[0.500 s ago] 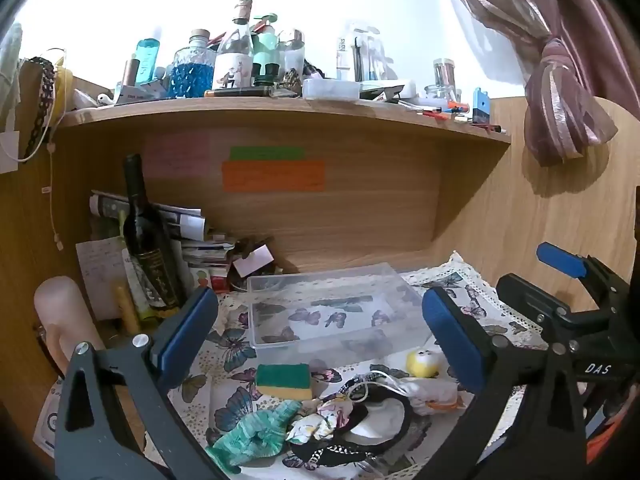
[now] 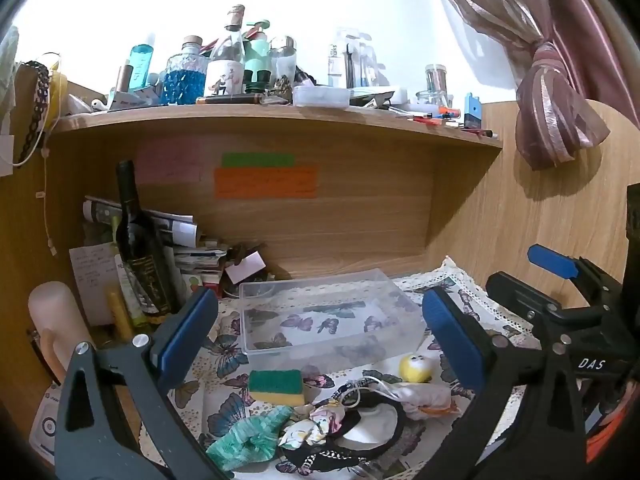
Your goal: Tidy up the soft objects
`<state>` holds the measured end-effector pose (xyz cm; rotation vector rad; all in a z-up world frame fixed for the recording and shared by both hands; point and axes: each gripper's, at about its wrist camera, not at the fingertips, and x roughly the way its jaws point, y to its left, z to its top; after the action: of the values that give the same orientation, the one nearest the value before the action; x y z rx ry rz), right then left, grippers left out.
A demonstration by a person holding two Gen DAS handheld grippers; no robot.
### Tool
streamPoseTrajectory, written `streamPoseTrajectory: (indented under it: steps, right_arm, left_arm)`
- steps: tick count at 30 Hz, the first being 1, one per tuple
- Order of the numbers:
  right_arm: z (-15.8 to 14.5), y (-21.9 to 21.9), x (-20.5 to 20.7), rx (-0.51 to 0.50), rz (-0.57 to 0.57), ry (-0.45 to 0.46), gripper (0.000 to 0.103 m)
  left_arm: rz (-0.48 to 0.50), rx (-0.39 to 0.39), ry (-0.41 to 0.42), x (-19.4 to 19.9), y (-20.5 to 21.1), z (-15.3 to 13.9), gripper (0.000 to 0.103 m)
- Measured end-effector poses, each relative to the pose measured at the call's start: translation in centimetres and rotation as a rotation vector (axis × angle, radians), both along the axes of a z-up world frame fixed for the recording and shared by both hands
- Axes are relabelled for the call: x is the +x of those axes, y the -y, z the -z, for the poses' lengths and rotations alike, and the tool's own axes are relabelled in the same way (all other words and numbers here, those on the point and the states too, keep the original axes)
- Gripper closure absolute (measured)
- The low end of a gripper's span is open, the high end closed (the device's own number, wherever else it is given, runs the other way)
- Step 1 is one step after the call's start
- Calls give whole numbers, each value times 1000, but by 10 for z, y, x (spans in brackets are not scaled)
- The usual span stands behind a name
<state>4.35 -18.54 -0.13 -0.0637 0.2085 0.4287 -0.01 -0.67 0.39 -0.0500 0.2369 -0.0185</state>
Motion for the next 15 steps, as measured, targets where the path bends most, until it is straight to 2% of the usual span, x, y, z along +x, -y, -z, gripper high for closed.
streamPoseTrajectory:
  steps: [15]
  right_arm:
    - [-1, 0, -2, 12, 4, 2, 0]
  left_arm:
    - [0, 6, 8, -1, -1, -2, 0]
